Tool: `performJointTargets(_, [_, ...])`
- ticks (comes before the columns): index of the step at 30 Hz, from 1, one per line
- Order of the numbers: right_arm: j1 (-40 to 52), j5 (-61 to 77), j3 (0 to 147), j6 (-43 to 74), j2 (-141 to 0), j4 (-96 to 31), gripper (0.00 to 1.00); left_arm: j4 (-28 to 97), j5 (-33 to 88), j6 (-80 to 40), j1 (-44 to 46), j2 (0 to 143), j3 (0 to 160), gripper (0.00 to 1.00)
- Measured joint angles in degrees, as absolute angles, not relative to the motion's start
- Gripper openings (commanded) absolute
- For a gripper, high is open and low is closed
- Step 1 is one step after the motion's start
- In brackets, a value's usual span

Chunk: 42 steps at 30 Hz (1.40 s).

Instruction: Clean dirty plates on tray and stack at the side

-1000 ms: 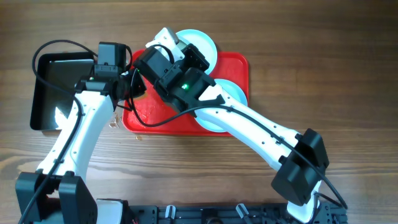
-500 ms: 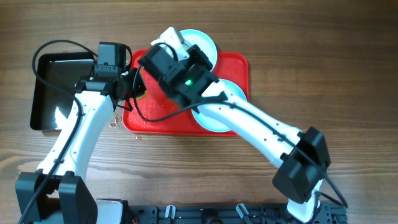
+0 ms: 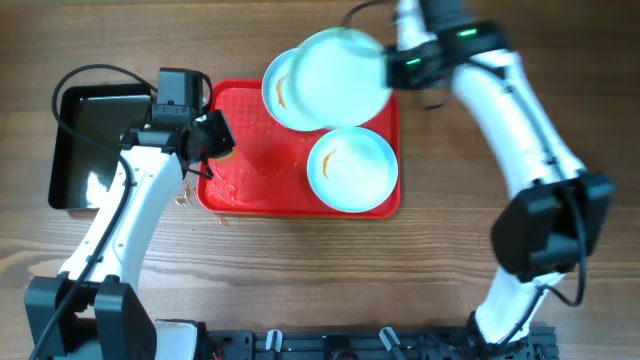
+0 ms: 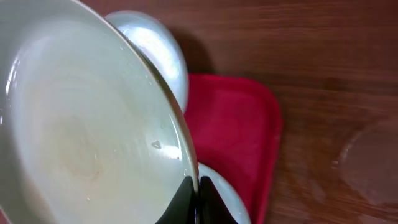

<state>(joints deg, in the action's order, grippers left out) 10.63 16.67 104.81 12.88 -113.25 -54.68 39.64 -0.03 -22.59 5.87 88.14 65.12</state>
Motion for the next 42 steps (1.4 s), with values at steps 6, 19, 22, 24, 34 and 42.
performJointTargets(6, [-2.81, 21.50, 101.78, 13.47, -113.25, -54.85, 0.04, 39.66, -0.03, -22.59, 5.87, 88.14, 65.12, 0.04])
performJointTargets(19, [-15.09, 19.00, 82.43, 18.37, -113.25, -41.32, 0.40, 38.02, -0.05, -22.59, 5.82, 88.14, 65.10, 0.04])
performJointTargets(22, [-14.48, 19.05, 81.14, 18.87, -113.25, -40.97, 0.42, 35.48, -0.03, -22.57, 5.28, 88.14, 65.08, 0.04])
performJointTargets(24, [-13.91, 19.70, 81.06, 18.94, -113.25, -40.86, 0.42, 33.41, -0.08, -22.57, 4.27, 88.14, 65.08, 0.04])
performJointTargets(34, [-4.89, 31.73, 81.06, 15.09, -113.25, -38.92, 0.53, 22.06, -2.07, -23.29, -12.23, 88.79, 65.08, 0.04])
performJointTargets(42, [10.55, 32.93, 81.12, 14.55, -113.25, -31.48, 0.81, 15.55, -3.16, -23.44, -22.00, 98.30, 65.08, 0.04])
